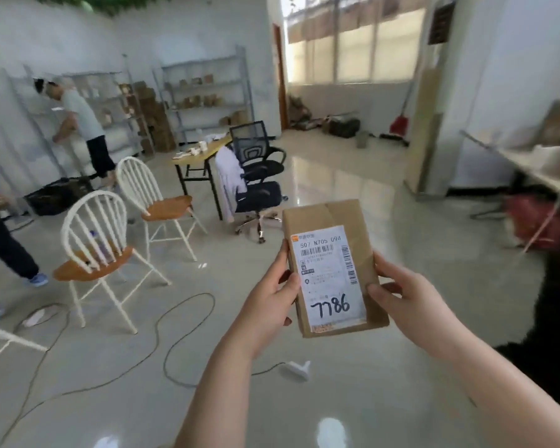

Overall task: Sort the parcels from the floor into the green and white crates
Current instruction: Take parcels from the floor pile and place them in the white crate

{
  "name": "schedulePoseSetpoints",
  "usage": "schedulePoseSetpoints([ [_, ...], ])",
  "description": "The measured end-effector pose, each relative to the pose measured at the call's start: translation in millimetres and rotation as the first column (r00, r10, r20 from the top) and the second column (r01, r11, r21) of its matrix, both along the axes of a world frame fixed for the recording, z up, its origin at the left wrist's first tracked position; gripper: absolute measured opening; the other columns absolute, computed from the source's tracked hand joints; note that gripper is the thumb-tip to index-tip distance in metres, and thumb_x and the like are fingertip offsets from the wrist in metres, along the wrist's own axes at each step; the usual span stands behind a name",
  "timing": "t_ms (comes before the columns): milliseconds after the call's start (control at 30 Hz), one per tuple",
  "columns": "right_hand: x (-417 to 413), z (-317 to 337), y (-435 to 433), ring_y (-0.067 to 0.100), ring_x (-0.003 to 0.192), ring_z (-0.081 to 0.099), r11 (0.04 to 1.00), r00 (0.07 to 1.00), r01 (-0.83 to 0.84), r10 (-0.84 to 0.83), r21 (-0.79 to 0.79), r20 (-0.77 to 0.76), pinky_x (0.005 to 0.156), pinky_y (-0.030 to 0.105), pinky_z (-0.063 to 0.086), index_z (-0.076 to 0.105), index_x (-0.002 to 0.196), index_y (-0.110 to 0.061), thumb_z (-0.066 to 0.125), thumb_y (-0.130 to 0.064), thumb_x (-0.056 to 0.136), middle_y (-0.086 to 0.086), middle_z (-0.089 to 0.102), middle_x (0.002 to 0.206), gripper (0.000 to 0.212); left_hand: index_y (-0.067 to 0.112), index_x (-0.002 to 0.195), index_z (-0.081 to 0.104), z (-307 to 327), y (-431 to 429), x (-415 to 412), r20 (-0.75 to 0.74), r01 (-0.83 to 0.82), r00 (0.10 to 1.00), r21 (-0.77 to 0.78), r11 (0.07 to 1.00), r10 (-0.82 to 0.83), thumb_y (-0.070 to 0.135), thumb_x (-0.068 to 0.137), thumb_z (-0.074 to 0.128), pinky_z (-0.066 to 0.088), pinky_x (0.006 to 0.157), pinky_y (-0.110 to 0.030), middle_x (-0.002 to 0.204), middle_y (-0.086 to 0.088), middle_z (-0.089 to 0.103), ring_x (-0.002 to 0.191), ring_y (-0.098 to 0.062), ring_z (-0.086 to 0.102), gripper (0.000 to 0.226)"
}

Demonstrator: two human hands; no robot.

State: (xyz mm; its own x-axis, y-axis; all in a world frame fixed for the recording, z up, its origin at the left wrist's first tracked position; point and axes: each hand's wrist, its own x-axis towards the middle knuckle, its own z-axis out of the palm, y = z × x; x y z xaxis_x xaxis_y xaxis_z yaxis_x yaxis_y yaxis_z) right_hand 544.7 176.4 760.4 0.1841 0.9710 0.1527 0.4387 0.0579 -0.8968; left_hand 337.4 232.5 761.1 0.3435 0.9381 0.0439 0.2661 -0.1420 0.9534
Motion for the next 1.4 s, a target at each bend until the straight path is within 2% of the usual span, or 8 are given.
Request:
schedulePoseSetpoints([
  [133, 68.4, 9.3, -52.2, 0.002, 0.090, 0.060, 0.945, 0.945, 0.326, -0.323, 0.039, -0.054, 0.071, 0.017, 0.052, 0.037, 0.128, -0.055, 0.051, -0.009, 0.093, -0.020, 0.058, 0.114, 0.060, 0.088, 0.103, 0.027, 2.4, 11.0, 103.1, 0.032, 0.275, 0.960, 0.048, 0.960, -0.277, 0.038, 0.097, 0.046, 0.045, 0.062, -0.016, 0.096, 0.037, 0.062, 0.089, 0.009, 0.060, 0.054],
  [233, 103.5, 7.1, -109.8, 0.010, 0.100, 0.062, 0.837, 0.832, 0.547, -0.546, -0.013, -0.102, 0.083, 0.027, 0.055, 0.036, 0.141, -0.042, 0.049, -0.007, 0.095, -0.006, 0.058, 0.119, 0.060, 0.085, 0.103, 0.034, 1.4, -5.1, 178.0, 0.059, 0.515, 0.853, 0.054, 0.855, -0.518, 0.030, 0.098, 0.048, 0.046, 0.060, -0.011, 0.089, 0.035, 0.063, 0.080, 0.010, 0.061, 0.056],
  [567, 159.3, -7.0, -338.5, 0.000, 0.083, 0.064, 0.311, 0.308, 0.947, -0.950, -0.076, -0.047, 0.071, 0.018, 0.051, 0.040, 0.137, -0.045, 0.053, -0.009, 0.093, -0.027, 0.064, 0.096, 0.059, 0.043, 0.135, 0.032, -31.9, -181.8, 363.8, 0.134, 0.957, 0.290, -0.008, 0.291, -0.948, 0.025, 0.099, 0.045, 0.047, 0.062, -0.005, 0.099, 0.014, 0.068, 0.086, 0.010, 0.063, 0.042],
  [767, 164.8, -19.6, -450.6, -0.012, 0.095, 0.057, 0.098, 0.088, 0.988, -0.992, -0.117, -0.089, 0.072, 0.004, 0.047, 0.033, 0.141, -0.038, 0.053, -0.009, 0.094, -0.032, 0.053, 0.115, 0.059, 0.038, 0.140, 0.037, -53.7, -298.3, 426.1, 0.105, 0.995, 0.067, -0.075, 0.059, -0.992, 0.034, 0.099, 0.044, 0.050, 0.065, -0.010, 0.117, 0.012, 0.067, 0.102, -0.005, 0.064, 0.042],
  [900, 183.9, -26.7, -518.9, -0.019, 0.093, 0.052, 0.005, -0.008, 0.989, -0.996, -0.147, -0.088, 0.066, -0.002, 0.044, 0.032, 0.143, -0.032, 0.054, -0.010, 0.094, -0.030, 0.050, 0.118, 0.058, 0.041, 0.133, 0.039, -62.6, -373.1, 468.6, 0.112, 0.995, -0.006, -0.103, -0.017, -0.994, 0.034, 0.098, 0.045, 0.047, 0.056, -0.008, 0.097, 0.023, 0.070, 0.080, 0.008, 0.065, 0.036],
  [1133, 241.5, -50.2, -616.9, -0.017, 0.084, 0.052, -0.099, -0.113, 0.973, -0.992, -0.209, -0.056, 0.053, -0.002, 0.041, 0.033, 0.144, -0.033, 0.054, -0.013, 0.094, -0.032, 0.048, 0.106, 0.057, 0.038, 0.138, 0.037, -91.6, -475.0, 534.2, 0.080, 0.980, -0.058, -0.186, -0.073, -0.995, 0.033, 0.099, 0.044, 0.046, 0.054, -0.006, 0.091, 0.025, 0.070, 0.080, 0.010, 0.065, 0.040],
  [1300, 276.5, -83.7, -649.9, -0.020, 0.090, 0.041, -0.137, -0.162, 0.947, -0.985, -0.292, -0.064, 0.055, -0.006, 0.039, 0.034, 0.144, -0.033, 0.054, -0.013, 0.094, -0.038, 0.042, 0.105, 0.058, 0.034, 0.143, 0.035, -111.6, -511.3, 572.1, -0.006, 0.960, -0.093, -0.265, -0.088, -0.996, 0.034, 0.099, 0.044, 0.045, 0.053, -0.005, 0.104, 0.017, 0.067, 0.075, 0.011, 0.063, 0.045],
  [1400, 300.7, -97.8, -667.7, -0.010, 0.101, 0.046, -0.167, -0.202, 0.926, -0.977, -0.337, -0.069, 0.055, -0.003, 0.040, 0.034, 0.144, -0.034, 0.054, -0.014, 0.094, -0.024, 0.048, 0.127, 0.057, 0.035, 0.143, 0.035, -122.5, -530.0, 600.0, -0.024, 0.943, -0.129, -0.311, -0.115, -0.991, 0.034, 0.100, 0.043, 0.045, 0.054, -0.006, 0.110, 0.013, 0.066, 0.082, 0.005, 0.062, 0.044],
])
